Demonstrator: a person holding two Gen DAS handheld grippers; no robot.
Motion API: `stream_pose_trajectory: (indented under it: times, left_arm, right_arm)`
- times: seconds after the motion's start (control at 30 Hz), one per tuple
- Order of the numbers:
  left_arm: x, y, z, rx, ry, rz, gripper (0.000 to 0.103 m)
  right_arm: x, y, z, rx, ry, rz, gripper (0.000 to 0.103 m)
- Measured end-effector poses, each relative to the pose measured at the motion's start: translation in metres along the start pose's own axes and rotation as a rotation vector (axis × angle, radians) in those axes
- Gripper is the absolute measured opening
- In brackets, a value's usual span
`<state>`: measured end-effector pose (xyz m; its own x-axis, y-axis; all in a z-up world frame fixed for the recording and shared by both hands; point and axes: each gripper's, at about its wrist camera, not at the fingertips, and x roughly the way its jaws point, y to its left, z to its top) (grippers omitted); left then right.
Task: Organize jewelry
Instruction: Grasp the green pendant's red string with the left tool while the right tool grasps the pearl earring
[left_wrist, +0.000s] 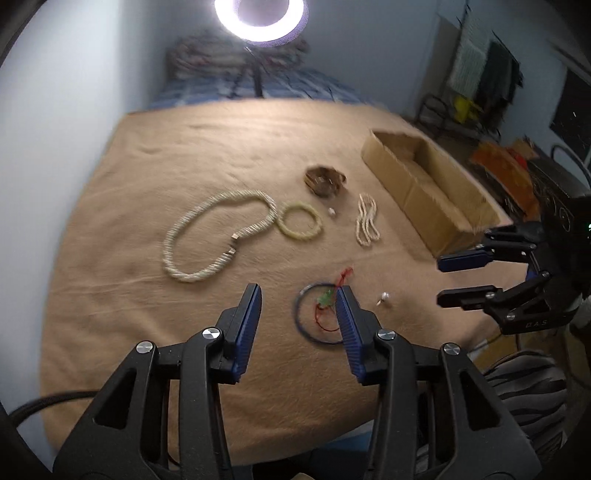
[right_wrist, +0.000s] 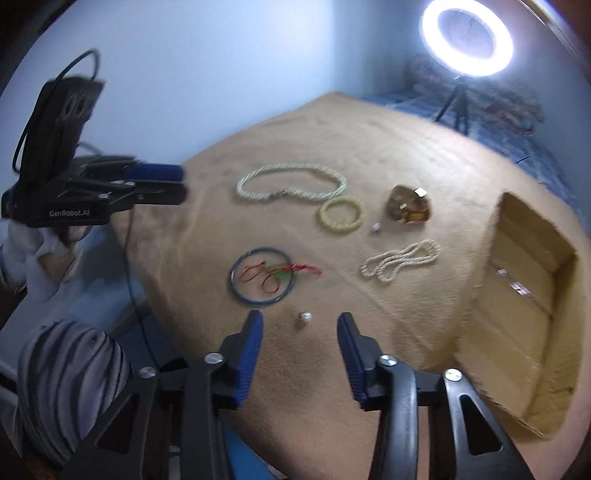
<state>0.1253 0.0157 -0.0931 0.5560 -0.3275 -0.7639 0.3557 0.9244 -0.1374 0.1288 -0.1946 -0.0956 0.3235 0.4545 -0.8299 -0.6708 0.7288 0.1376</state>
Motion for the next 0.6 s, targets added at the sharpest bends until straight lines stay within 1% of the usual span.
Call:
stream_pose_trajectory:
  times: [0.1,0.23,0.4,0.6]
  left_arm:
    - [0.024,-0.008,0.002,0.052,0.057,-0.032,0.043]
    - [0.046,-0.017,0.0,0.105,0.107,-0.074,0.043]
    - [0.074,-0.026,-0.003,0.168,0.165,-0.062,0.043]
    - [0.096,-0.03,-0.006,0.227,0.213,-0.044,0.043]
  right_arm:
    - [0.017,-0.001,-0.001,-0.023,0.045,0.021,0.035]
    - [0.034,-0.004,0.0,-0.025,0.068,0.022,0.032]
    - [0.051,-0.01,-0.003,-0.011,0.088,0.024,0.03]
    - [0.057,-0.014,-0.004,-0.011,0.097,0.02,0.03]
